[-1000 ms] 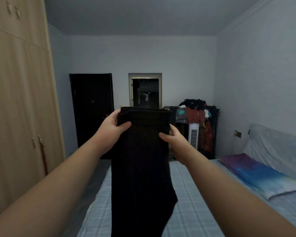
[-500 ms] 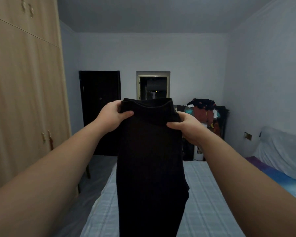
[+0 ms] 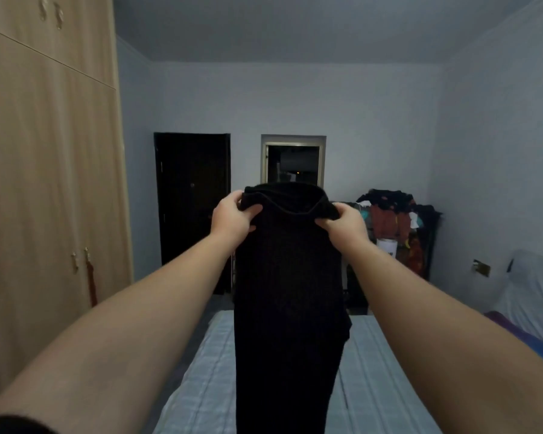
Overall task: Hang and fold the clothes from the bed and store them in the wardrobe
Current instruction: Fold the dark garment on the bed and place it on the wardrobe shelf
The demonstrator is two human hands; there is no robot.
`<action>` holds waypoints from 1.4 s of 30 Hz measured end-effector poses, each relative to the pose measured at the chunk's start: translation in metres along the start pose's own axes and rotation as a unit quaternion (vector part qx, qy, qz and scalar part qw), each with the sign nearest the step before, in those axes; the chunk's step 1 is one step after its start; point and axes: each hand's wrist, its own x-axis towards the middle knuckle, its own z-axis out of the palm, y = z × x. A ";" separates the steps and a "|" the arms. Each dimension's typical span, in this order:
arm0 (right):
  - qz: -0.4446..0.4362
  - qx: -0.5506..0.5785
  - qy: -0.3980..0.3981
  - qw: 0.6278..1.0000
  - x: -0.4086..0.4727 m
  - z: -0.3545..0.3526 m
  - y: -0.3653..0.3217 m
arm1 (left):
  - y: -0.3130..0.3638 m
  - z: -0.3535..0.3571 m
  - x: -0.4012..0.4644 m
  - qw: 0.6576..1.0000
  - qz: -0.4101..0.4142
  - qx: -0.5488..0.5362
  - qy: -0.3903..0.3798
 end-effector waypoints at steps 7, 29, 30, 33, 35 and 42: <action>-0.094 0.063 0.056 0.992 0.029 -0.022 -0.026 | 0.026 0.014 0.037 0.992 0.117 -0.034 0.029; 0.163 -0.127 -0.301 0.931 -0.422 0.023 0.225 | -0.239 -0.066 -0.386 0.934 -0.216 0.178 -0.223; 0.181 -0.125 -0.310 0.925 -0.453 0.024 0.231 | -0.248 -0.074 -0.413 0.925 -0.246 0.164 -0.238; 0.214 -0.099 -0.330 0.914 -0.540 0.022 0.234 | -0.260 -0.102 -0.488 0.908 -0.304 0.131 -0.259; 0.233 -0.092 -0.345 0.905 -0.594 0.022 0.229 | -0.258 -0.122 -0.529 0.899 -0.324 0.126 -0.266; 0.266 -0.057 -0.337 0.901 -0.709 0.018 0.167 | -0.227 -0.198 -0.626 0.897 -0.330 0.109 -0.272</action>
